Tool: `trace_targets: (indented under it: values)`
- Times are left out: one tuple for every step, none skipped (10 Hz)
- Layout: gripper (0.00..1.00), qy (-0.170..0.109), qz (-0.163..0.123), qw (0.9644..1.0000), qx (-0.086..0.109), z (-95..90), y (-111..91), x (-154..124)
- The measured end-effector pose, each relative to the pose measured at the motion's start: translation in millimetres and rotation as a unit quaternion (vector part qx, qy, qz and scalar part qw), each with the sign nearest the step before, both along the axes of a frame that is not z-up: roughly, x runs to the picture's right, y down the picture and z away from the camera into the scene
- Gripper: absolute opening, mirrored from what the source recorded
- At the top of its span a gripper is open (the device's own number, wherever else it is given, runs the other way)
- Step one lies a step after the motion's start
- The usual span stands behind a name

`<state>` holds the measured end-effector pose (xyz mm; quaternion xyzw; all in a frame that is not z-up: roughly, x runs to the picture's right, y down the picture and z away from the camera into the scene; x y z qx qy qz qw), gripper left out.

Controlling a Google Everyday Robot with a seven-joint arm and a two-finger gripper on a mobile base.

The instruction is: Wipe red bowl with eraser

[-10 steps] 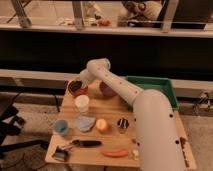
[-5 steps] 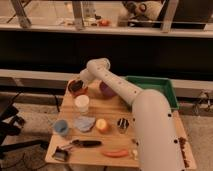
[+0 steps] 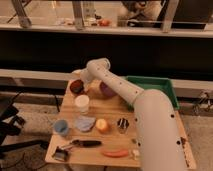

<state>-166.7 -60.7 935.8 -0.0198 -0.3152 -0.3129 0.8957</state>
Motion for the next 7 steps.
trace_targets:
  values:
    - [0.8, -0.004, 0.008, 1.0, 0.002, -4.7, -4, -1]
    - [0.8, -0.008, 0.015, 0.9999, 0.005, -8.5, -8, 0]
    - [0.8, -0.016, 0.027, 0.9994, 0.012, -17.9, -19, 0]
    - [0.8, -0.024, 0.038, 0.9988, 0.02, -29.6, -31, 1]
    - [0.8, -0.032, 0.048, 0.9979, 0.031, -47.3, -49, 2]
    - [0.8, -0.038, 0.052, 0.9972, 0.038, -61.5, -62, 0]
    - [0.8, -0.038, 0.051, 0.9972, 0.039, -69.9, -68, -1]
